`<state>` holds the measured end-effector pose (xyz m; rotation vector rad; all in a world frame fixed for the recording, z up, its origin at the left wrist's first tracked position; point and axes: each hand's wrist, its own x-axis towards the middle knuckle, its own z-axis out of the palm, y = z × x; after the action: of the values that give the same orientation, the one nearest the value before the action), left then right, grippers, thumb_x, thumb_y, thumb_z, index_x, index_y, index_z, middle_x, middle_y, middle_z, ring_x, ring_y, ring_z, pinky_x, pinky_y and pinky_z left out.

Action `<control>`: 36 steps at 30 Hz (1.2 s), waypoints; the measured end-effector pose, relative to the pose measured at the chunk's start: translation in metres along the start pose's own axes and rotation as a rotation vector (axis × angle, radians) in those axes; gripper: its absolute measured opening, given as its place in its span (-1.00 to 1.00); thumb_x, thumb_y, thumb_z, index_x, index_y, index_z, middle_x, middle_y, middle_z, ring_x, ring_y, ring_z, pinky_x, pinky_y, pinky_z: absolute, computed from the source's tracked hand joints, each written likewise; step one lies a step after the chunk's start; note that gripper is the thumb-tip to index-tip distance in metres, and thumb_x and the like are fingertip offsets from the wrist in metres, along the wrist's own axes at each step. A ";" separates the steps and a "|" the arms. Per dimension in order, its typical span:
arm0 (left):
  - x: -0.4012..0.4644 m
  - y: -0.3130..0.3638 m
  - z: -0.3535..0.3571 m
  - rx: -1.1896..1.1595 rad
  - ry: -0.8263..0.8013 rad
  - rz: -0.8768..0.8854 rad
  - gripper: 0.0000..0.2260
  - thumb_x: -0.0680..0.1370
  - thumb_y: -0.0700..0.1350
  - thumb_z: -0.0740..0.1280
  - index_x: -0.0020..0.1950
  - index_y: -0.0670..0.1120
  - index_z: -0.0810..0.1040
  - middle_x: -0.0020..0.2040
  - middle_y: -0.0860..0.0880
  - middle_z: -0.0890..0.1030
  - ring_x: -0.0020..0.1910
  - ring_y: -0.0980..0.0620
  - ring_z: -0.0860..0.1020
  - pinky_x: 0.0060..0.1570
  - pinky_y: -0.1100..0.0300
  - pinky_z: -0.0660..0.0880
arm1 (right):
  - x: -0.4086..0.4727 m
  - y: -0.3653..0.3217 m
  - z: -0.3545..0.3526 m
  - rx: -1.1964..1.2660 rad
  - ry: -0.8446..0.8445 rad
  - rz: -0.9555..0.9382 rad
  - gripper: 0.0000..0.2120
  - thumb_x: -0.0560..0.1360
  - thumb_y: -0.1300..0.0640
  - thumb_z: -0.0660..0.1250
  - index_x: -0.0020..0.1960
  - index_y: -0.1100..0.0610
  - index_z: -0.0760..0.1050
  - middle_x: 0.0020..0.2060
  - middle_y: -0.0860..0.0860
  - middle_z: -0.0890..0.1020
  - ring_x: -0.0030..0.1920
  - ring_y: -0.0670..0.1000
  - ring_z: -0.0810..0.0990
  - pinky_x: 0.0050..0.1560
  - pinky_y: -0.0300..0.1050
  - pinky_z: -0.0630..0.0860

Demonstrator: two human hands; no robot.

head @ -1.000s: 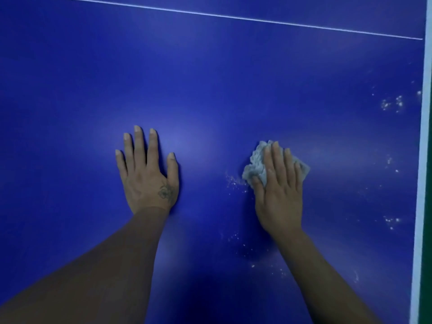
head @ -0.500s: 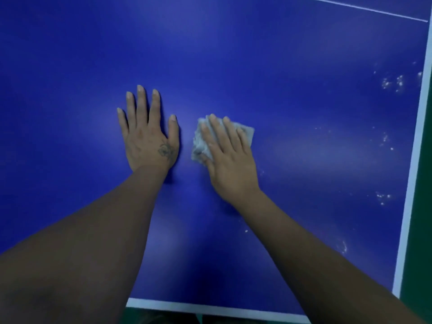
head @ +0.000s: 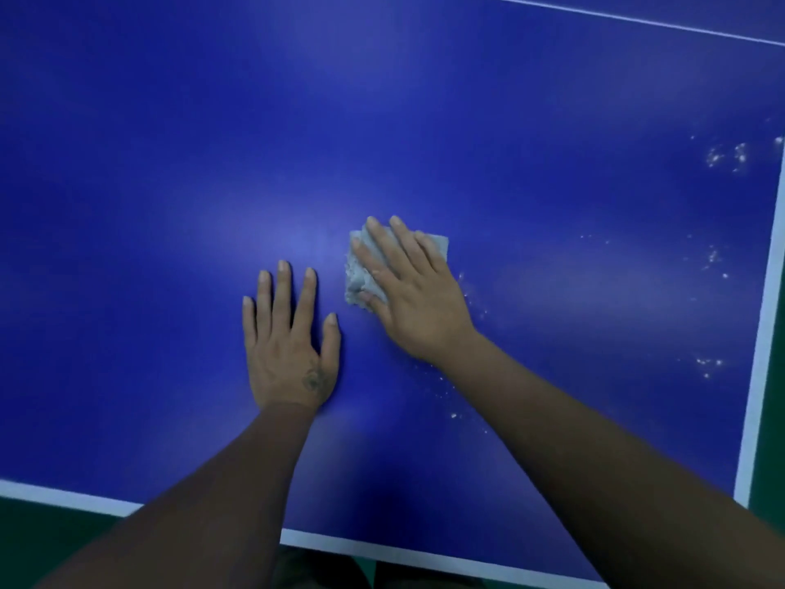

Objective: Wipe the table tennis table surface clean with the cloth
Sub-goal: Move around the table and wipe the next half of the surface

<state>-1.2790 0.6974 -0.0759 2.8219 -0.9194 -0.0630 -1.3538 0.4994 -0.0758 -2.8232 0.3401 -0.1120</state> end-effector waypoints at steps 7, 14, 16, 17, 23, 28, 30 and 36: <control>0.001 0.002 0.002 -0.036 -0.006 -0.012 -0.44 0.71 0.09 0.19 0.71 -0.02 0.25 0.73 -0.08 0.12 0.73 -0.12 0.02 0.65 -0.25 0.06 | 0.048 0.114 -0.027 -0.089 0.074 0.105 -0.45 0.77 -0.16 0.11 0.70 0.02 0.24 0.68 0.05 0.26 0.68 0.19 0.20 0.64 0.23 0.17; 0.000 0.003 0.000 -0.043 -0.005 -0.012 -0.43 0.71 0.07 0.20 0.71 -0.03 0.24 0.73 -0.08 0.12 0.73 -0.13 0.04 0.65 -0.26 0.07 | -0.050 0.075 -0.033 -0.005 0.020 0.368 -0.41 0.79 -0.09 0.13 0.75 0.03 0.06 0.74 0.01 0.06 0.73 0.14 -0.04 0.69 0.25 0.00; 0.002 0.003 0.000 -0.049 0.002 -0.016 -0.44 0.71 0.07 0.20 0.70 -0.03 0.25 0.73 -0.08 0.13 0.72 -0.14 0.04 0.64 -0.27 0.08 | -0.077 0.051 -0.028 0.001 -0.029 0.317 -0.40 0.78 -0.08 0.17 0.74 0.05 0.08 0.74 0.03 0.05 0.73 0.14 -0.04 0.69 0.27 0.02; 0.002 0.003 -0.001 -0.052 0.000 -0.018 -0.44 0.71 0.07 0.20 0.70 -0.03 0.25 0.73 -0.08 0.13 0.72 -0.14 0.04 0.64 -0.27 0.08 | -0.083 0.046 -0.027 -0.011 -0.039 0.287 -0.39 0.77 -0.11 0.18 0.74 0.05 0.10 0.73 0.03 0.07 0.73 0.15 -0.03 0.69 0.26 0.03; 0.001 0.004 0.000 -0.047 -0.003 -0.014 -0.43 0.70 0.06 0.20 0.71 -0.03 0.24 0.73 -0.08 0.13 0.72 -0.14 0.04 0.65 -0.26 0.07 | -0.026 0.096 -0.040 -0.054 -0.021 0.228 -0.28 0.75 -0.25 0.11 0.74 0.15 0.07 0.73 0.06 0.06 0.73 0.14 -0.04 0.70 0.23 0.02; 0.002 0.003 0.002 -0.052 -0.003 -0.016 -0.44 0.71 0.06 0.20 0.71 -0.02 0.24 0.73 -0.08 0.13 0.73 -0.13 0.04 0.65 -0.26 0.07 | -0.034 0.082 -0.027 -0.012 0.042 0.230 -0.38 0.78 -0.11 0.15 0.72 0.18 0.13 0.72 0.07 0.14 0.73 0.13 0.04 0.68 0.22 0.09; 0.002 0.002 0.002 -0.047 -0.008 -0.018 -0.43 0.71 0.07 0.20 0.71 -0.02 0.23 0.73 -0.08 0.12 0.73 -0.13 0.03 0.64 -0.27 0.07 | -0.058 0.059 -0.023 0.023 0.014 0.204 -0.39 0.78 -0.06 0.18 0.72 0.18 0.13 0.72 0.07 0.13 0.73 0.13 0.03 0.67 0.24 0.12; 0.003 0.003 0.002 -0.045 -0.014 -0.015 -0.43 0.70 0.07 0.20 0.71 -0.03 0.24 0.73 -0.08 0.12 0.73 -0.14 0.03 0.64 -0.27 0.08 | -0.038 0.061 -0.020 -0.008 0.011 0.164 -0.41 0.78 -0.03 0.16 0.72 0.20 0.13 0.72 0.09 0.13 0.72 0.15 0.04 0.69 0.24 0.07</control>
<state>-1.2785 0.6929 -0.0768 2.7903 -0.8882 -0.1043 -1.4059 0.4464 -0.0767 -2.7902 0.5736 -0.0912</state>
